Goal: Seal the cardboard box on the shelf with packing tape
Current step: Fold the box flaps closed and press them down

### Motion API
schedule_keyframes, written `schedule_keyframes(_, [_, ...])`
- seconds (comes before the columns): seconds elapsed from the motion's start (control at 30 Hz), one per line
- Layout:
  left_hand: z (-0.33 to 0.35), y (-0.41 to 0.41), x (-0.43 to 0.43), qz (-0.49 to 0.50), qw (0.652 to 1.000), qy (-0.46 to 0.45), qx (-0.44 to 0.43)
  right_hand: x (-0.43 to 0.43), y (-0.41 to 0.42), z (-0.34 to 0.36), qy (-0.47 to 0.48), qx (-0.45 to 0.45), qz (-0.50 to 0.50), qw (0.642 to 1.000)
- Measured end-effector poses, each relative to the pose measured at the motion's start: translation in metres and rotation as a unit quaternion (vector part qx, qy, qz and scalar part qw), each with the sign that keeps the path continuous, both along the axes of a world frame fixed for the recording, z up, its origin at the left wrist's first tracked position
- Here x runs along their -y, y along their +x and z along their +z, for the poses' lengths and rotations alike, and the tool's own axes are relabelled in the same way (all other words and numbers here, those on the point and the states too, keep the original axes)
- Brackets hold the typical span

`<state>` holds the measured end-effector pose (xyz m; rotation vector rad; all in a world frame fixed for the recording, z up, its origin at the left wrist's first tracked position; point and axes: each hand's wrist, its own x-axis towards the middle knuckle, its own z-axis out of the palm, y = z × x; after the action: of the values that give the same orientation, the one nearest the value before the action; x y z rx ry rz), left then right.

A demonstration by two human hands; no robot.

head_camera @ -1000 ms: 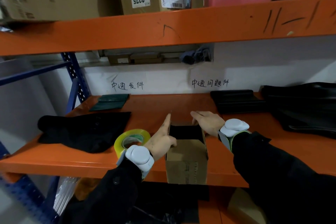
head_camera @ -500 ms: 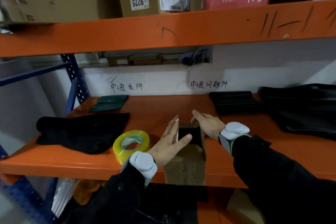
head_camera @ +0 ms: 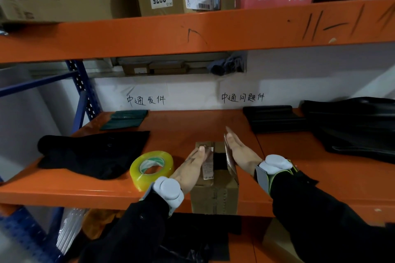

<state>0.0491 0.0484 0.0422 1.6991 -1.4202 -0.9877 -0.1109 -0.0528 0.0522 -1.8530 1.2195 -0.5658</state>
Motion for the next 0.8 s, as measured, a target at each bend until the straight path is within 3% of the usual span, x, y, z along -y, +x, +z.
schedule_keyframes(0.17, [0.000,0.003,0.000,0.023,0.999,0.004,-0.048,-0.005,0.003,-0.008,0.021,0.034,0.012,0.999])
schedule_keyframes(0.33, [-0.002,0.000,0.001,0.009,0.999,-0.014,-0.051,-0.017,0.012,-0.015,-0.053,-0.016,0.079,0.995])
schedule_keyframes(0.47, [-0.015,-0.002,0.002,0.066,0.995,-0.042,-0.065,-0.011,0.012,-0.018,-0.055,-0.025,0.073,0.995])
schedule_keyframes(0.63, [-0.012,-0.005,0.013,-0.016,0.999,-0.046,0.016,-0.005,0.011,-0.014,-0.083,-0.096,0.084,0.988])
schedule_keyframes(0.8, [-0.014,-0.005,0.017,-0.014,0.992,-0.062,0.111,-0.005,0.011,-0.013,-0.105,-0.118,0.077,0.984])
